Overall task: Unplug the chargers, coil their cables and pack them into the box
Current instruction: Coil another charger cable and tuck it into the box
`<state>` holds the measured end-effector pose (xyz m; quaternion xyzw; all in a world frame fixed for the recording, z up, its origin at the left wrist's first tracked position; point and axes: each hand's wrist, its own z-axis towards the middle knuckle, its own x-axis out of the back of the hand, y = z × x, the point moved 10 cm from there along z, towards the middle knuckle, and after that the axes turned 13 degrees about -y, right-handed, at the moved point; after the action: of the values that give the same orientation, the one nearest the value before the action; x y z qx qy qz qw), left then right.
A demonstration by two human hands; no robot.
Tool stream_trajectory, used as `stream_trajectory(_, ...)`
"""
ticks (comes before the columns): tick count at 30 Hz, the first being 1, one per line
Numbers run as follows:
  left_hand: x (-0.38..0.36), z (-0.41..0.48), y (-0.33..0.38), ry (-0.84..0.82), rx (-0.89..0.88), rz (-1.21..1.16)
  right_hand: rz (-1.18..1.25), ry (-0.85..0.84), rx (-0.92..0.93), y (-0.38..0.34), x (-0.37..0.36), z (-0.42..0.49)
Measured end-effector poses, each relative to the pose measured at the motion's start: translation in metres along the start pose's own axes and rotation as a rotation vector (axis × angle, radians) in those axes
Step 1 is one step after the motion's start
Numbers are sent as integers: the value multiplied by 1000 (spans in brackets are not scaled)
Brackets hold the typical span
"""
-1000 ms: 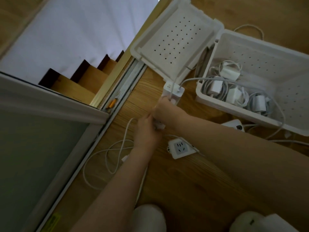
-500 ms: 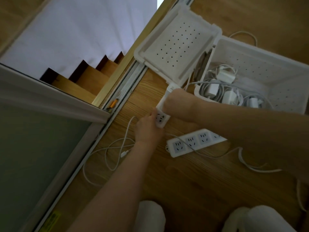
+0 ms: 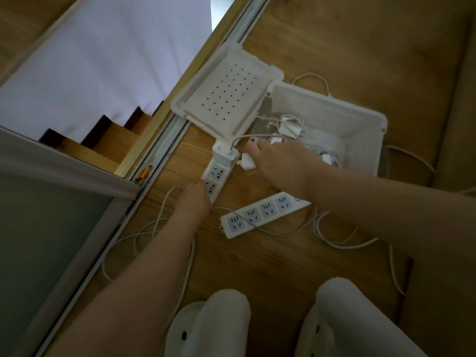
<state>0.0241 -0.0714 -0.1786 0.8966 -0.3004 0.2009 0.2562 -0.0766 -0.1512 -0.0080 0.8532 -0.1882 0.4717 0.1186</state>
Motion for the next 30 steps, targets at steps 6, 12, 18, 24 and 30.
stream_trajectory(6, 46, -79, 93, 170, -259, 38, 148, 38, -155, 17, 32, -38)
stream_trajectory(12, 84, -157, 167, -36, -447, -508, 375, 170, -245, 37, 84, -81)
stream_trajectory(18, 107, -215, 193, -192, -636, -1005, 365, 329, -205, 24, 146, -120)
stream_trajectory(24, 122, -254, 193, -72, -655, -1074, 508, 408, -170, 11, 172, -148)
stream_trajectory(30, 137, -295, 193, 195, -720, -829, 918, 396, -241, 19, 154, -161)
